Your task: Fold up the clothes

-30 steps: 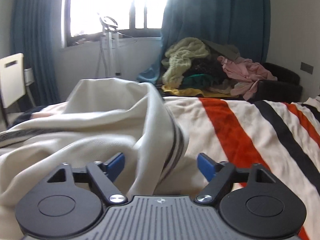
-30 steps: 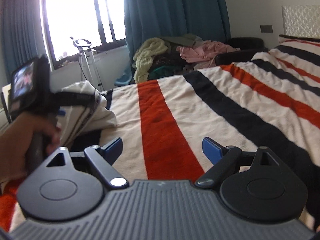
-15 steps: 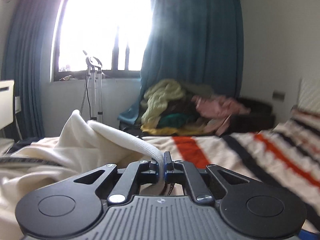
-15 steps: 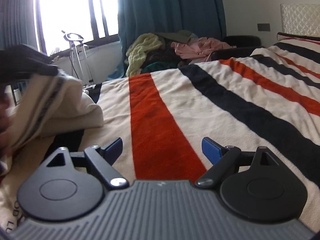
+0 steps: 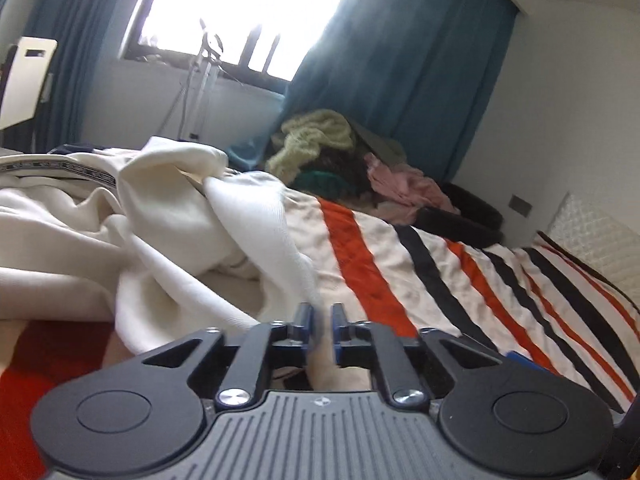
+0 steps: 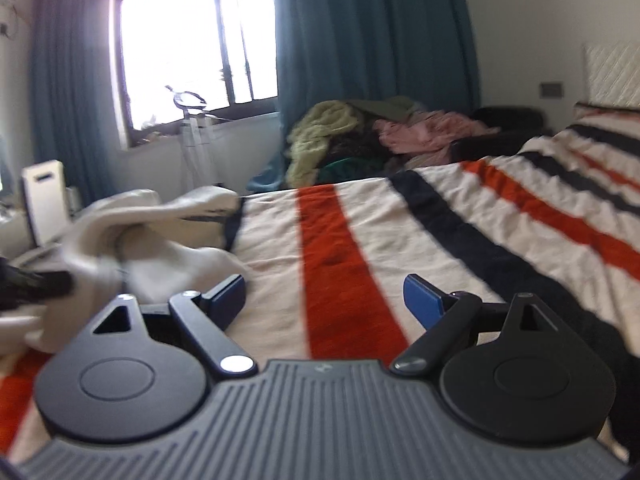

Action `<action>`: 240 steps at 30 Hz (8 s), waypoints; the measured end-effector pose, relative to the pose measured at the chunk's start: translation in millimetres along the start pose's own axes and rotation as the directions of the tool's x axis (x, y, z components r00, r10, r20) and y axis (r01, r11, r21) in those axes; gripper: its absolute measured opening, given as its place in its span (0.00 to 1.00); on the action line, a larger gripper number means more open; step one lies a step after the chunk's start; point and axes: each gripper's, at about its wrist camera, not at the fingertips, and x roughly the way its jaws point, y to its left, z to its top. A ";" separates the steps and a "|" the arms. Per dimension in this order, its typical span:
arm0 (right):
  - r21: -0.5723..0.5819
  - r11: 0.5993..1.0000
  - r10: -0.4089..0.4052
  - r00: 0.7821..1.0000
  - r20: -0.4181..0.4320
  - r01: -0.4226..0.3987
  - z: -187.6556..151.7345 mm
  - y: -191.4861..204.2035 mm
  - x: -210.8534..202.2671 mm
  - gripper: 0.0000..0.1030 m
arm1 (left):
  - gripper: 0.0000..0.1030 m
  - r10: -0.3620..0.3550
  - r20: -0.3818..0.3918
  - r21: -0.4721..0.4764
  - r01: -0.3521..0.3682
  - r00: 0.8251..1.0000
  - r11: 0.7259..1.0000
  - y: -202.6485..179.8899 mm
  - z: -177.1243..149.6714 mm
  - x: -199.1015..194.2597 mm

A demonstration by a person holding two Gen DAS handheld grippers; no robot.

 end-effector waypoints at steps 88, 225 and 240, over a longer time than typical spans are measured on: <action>0.869 0.441 0.023 0.965 -0.262 0.225 -10.7 -263.9 48.6 0.09 | 0.88 0.278 -0.188 -0.417 -0.333 0.942 0.845 97.6 -33.9 -9.8; -0.039 0.999 -0.021 1.000 -0.018 0.020 46.1 -26.9 -14.5 0.79 | 0.94 0.386 0.026 0.206 -0.383 0.922 0.901 11.8 25.5 -9.3; 0.061 0.993 -0.093 0.988 -0.120 0.101 28.3 -40.7 45.0 0.79 | 0.99 0.524 0.124 0.394 -0.526 0.843 0.753 59.7 80.0 146.6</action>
